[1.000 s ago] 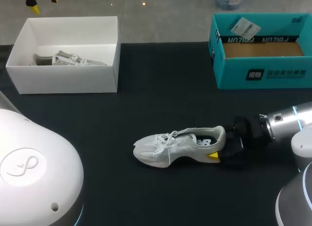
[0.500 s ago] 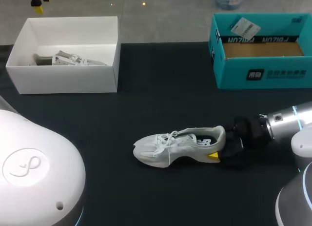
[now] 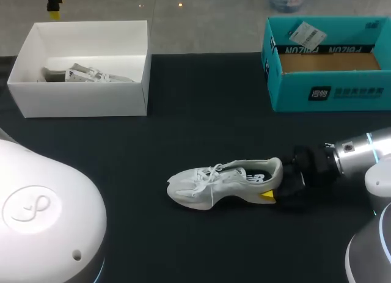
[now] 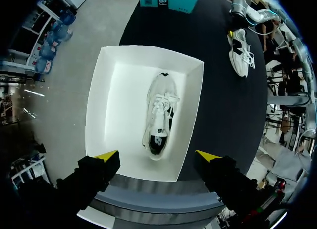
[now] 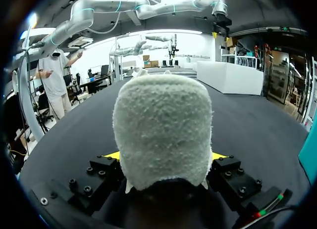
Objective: Take the shoe out of the shoebox, open the shoe tongue, remove and reinsert the insole, then place the shoe into the shoebox
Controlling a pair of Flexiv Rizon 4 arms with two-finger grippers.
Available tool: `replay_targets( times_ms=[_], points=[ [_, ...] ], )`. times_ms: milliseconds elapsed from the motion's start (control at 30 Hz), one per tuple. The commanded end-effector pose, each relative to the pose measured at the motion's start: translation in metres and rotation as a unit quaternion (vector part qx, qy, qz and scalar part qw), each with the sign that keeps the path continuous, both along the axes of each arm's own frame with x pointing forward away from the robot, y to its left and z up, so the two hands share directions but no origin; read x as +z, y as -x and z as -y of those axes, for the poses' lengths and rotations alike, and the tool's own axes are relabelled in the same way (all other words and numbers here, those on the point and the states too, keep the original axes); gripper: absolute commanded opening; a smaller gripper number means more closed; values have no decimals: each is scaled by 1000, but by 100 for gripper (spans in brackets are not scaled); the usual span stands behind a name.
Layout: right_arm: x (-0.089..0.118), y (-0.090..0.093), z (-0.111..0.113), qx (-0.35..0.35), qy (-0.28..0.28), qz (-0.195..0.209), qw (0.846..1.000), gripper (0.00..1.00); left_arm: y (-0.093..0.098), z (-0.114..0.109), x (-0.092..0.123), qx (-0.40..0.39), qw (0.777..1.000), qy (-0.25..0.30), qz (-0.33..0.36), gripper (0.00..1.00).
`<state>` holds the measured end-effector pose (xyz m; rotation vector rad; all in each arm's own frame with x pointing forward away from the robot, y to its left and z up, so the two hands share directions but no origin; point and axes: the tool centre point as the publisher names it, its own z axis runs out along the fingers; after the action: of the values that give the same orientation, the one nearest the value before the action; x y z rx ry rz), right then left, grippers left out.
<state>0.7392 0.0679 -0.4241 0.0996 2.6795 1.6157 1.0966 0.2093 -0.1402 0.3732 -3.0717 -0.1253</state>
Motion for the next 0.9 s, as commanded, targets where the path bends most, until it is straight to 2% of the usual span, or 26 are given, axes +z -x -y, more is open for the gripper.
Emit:
replay_targets(
  times_ms=[33,100,167,333,600,900],
  points=[
    [-5,-2,0,-1,1,1,1000,0,29,13,2,169,984,-2,61,100],
    [-5,-2,0,-1,1,1,1000,0,35,18,3,250,967,-10,39,100],
    [-5,-2,0,-1,1,1,1000,0,44,25,3,291,953,-27,77,100],
    [-5,-2,0,-1,1,1,1000,0,60,41,4,356,928,-51,92,100],
    [-5,-2,0,-1,1,1,1000,0,84,70,-12,415,903,-59,94,100],
    [-5,-2,0,-1,1,1,1000,0,121,92,-18,431,897,-33,90,100]
  ],
)
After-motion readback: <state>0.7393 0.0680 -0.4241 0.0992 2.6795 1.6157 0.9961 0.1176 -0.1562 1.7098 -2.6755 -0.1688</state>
